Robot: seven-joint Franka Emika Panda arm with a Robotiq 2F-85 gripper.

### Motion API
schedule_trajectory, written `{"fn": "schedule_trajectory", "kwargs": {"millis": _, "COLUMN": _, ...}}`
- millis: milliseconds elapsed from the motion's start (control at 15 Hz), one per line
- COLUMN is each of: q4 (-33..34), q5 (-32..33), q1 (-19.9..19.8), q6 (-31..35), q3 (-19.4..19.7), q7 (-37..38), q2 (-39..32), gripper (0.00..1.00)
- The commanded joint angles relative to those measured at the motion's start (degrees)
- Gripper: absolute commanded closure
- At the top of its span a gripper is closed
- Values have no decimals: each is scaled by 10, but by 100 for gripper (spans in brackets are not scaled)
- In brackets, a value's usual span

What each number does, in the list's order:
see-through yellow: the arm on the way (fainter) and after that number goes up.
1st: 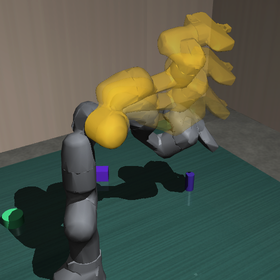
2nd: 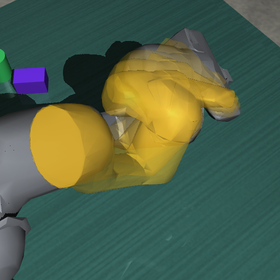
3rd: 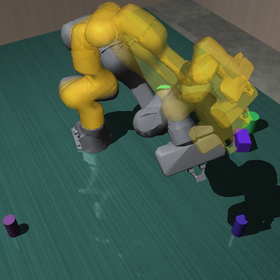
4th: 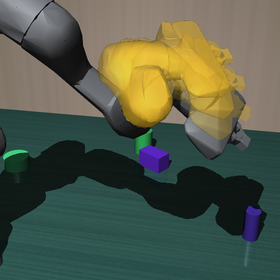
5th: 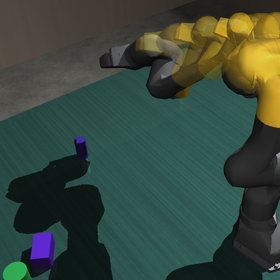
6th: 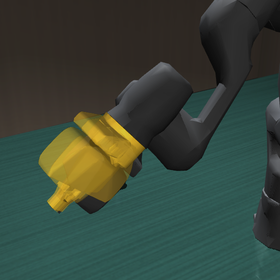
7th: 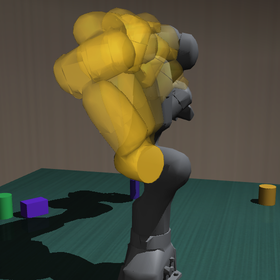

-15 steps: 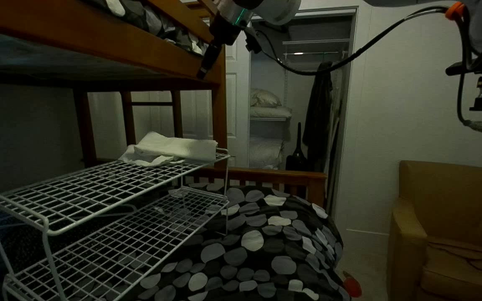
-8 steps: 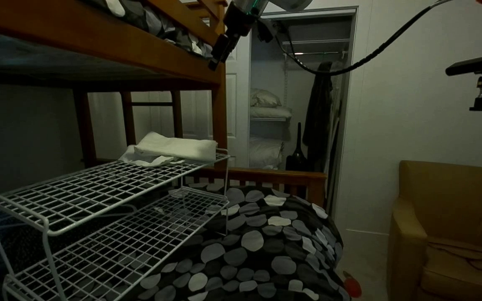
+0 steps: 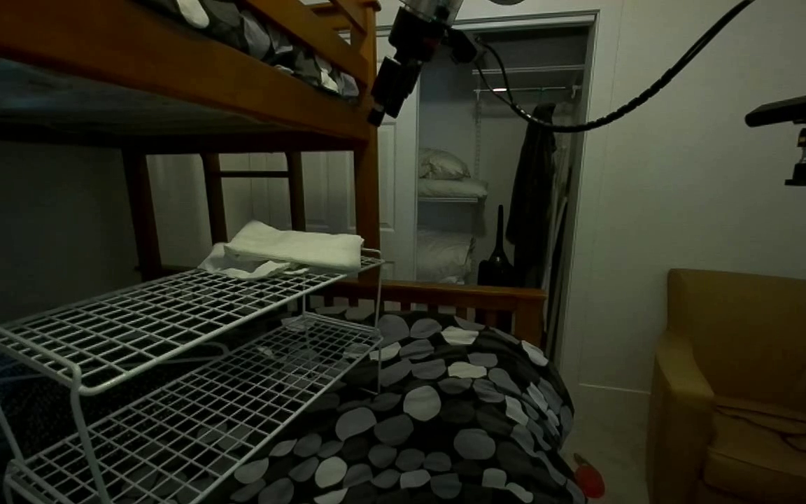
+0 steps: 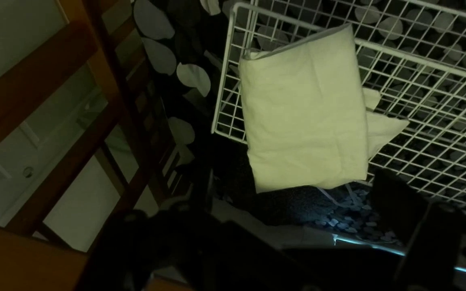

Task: Put the towel on the top shelf.

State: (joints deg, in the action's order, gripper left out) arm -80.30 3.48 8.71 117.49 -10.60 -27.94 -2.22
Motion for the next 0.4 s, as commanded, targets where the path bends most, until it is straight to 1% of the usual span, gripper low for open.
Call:
{"fn": "schedule_trajectory", "kwargs": {"millis": 0, "q4": 1, "q5": 0, "q1": 0, "q6": 0, "q3": 0, "q7": 0, "q2": -1, "gripper": 0}}
{"fn": "schedule_trajectory", "kwargs": {"millis": 333, "q4": 2, "q5": 0, "q1": 1, "q6": 1, "q3": 0, "q7": 0, "q2": -3, "gripper": 0}}
